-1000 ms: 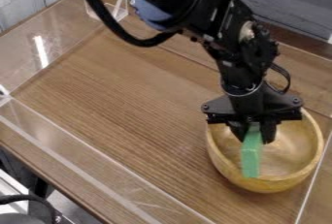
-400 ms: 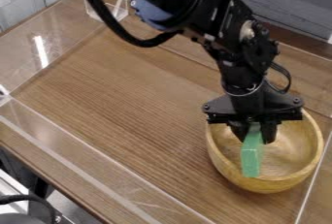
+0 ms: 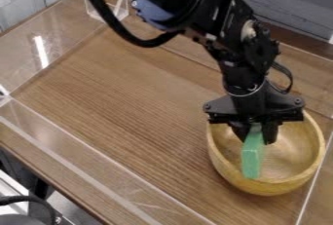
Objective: Put the green block in the brown bowl
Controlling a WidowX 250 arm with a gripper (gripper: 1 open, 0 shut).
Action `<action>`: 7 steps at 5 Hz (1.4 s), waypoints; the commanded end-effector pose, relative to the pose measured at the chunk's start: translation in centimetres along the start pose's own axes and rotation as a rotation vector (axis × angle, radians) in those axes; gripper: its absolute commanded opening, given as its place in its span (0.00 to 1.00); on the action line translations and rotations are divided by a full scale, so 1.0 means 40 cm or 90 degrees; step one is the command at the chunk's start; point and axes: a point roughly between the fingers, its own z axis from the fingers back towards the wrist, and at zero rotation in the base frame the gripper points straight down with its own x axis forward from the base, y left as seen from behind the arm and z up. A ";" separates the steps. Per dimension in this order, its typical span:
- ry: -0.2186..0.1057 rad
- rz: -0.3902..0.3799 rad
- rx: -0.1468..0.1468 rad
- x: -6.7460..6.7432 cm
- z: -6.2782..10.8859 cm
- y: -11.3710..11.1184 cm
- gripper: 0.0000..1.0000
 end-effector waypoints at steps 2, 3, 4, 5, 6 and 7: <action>-0.012 0.006 -0.013 0.021 0.012 -0.010 0.00; -0.010 0.008 -0.013 0.021 0.012 -0.009 0.00; -0.008 0.009 -0.013 0.021 0.012 -0.008 0.00; -0.006 0.009 -0.013 0.021 0.010 -0.006 0.00; -0.004 0.010 -0.013 0.021 0.008 -0.005 0.00; -0.003 0.011 -0.013 0.021 0.005 -0.003 0.00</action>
